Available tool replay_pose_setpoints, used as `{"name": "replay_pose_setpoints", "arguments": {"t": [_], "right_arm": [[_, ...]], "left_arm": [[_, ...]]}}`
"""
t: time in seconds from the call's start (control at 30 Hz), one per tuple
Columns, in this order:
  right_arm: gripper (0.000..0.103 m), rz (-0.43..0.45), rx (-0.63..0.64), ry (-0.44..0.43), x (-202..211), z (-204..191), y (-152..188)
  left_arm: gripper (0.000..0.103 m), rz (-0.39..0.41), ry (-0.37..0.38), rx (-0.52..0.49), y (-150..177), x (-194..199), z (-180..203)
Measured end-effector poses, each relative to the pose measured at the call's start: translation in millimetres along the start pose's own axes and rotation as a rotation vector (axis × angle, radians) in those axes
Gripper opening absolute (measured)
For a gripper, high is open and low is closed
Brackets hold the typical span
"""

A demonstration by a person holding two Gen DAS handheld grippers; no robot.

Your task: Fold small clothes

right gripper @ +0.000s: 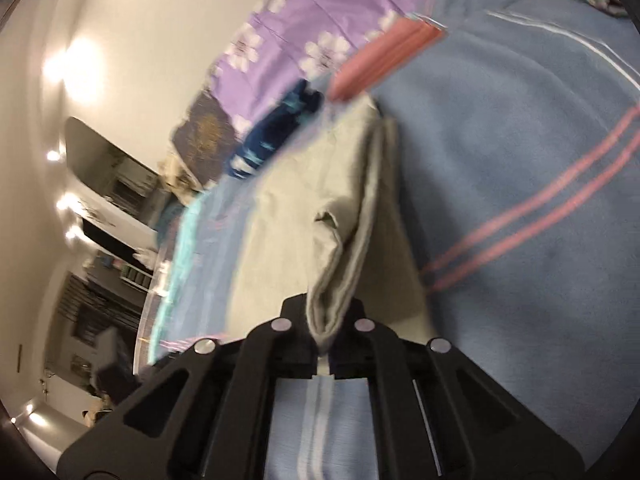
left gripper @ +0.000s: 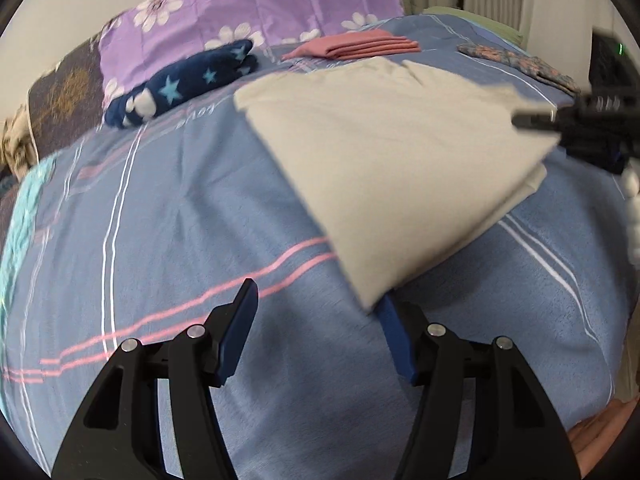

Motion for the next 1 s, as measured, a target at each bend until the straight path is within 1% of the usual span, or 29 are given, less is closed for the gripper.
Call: {"name": "replay_pose_setpoints", "arguments": {"t": [0.07, 0.2, 0.23, 0.27, 0.3, 0.37, 0.4, 0.43, 0.47, 0.5, 0.57, 0.6, 0.63, 0.67, 0.7, 0.73, 0.77, 0.8, 0.83, 0.87, 0.93, 1.0], "right_arm": [[0.003, -0.037, -0.038, 0.02, -8, 17, 12], [0.008, -0.023, 0.056, 0.055, -4, 11, 12], [0.01, -0.016, 0.071, 0.063, -1, 10, 10], [0.013, -0.005, 0.08, 0.079, 3, 11, 8], [0.017, 0.01, 0.084, 0.099, 9, 14, 6], [0.018, 0.047, 0.082, 0.158, 18, 18, 0], [0.021, 0.062, 0.088, 0.2, 27, 18, -2], [0.023, 0.073, 0.099, 0.213, 32, 17, -2], [0.023, 0.096, 0.137, 0.207, 39, 8, -4], [0.023, 0.107, 0.172, 0.194, 41, -1, -6], [0.023, 0.117, 0.254, 0.14, 35, -27, -6], [0.023, 0.118, 0.28, 0.121, 31, -33, -5], [0.023, 0.111, 0.304, 0.116, 22, -39, -4], [0.023, 0.096, 0.322, 0.113, 10, -41, -2], [0.023, 0.076, 0.328, 0.116, 1, -38, 1], [0.023, 0.039, 0.314, 0.157, -11, -28, 6], [0.022, 0.011, 0.292, 0.201, -19, -16, 9], [0.01, -0.015, 0.268, 0.235, -24, -4, 15], [0.003, -0.021, 0.251, 0.249, -27, 6, 18], [0.0, 0.003, 0.258, 0.23, -25, 8, 19], [0.0, -0.003, 0.266, 0.229, -23, 9, 18], [0.0, -0.01, 0.273, 0.246, -23, 4, 16]], "left_arm": [[0.062, -0.014, 0.012, 0.032, 6, 1, -5], [0.06, -0.039, 0.0, 0.038, 10, 5, -8], [0.057, -0.043, -0.007, 0.028, 11, 7, -9], [0.047, -0.048, -0.016, 0.018, 11, 9, -9], [0.042, -0.052, -0.02, 0.014, 11, 11, -11], [0.027, -0.057, 0.019, 0.042, 10, 20, -13], [0.025, -0.046, 0.038, 0.061, 6, 26, -15], [0.024, -0.02, 0.062, 0.08, -1, 34, -15], [0.024, 0.019, 0.087, 0.091, -12, 42, -13], [0.024, 0.051, 0.106, 0.09, -21, 46, -10], [0.024, 0.095, 0.13, 0.074, -36, 43, -2], [0.024, 0.097, 0.13, 0.07, -40, 37, 2], [0.024, 0.082, 0.141, 0.072, -42, 24, 7], [0.024, 0.058, 0.156, 0.078, -40, 12, 12], [0.024, 0.014, 0.17, 0.08, -33, -7, 17], [0.024, -0.02, 0.161, 0.076, -26, -19, 20], [0.024, -0.044, 0.151, 0.072, -18, -29, 20], [0.024, -0.02, 0.154, 0.071, -16, -31, 21], [0.024, -0.008, 0.155, 0.061, -15, -29, 22], [0.024, -0.012, 0.157, 0.051, -15, -26, 22], [0.025, -0.022, 0.169, 0.044, -14, -24, 22], [0.025, -0.034, 0.175, 0.053, -16, -23, 21]]}}
Point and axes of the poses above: each gripper's, at about its wrist camera, not at the fingertips, and x roughly against the way its jaws point, z to its right, y to its underside, the point moved 8 cm from there along -x, roughly the way its jaws point, and after that the axes turned 7 degrees about z, right-handed, at the moved point
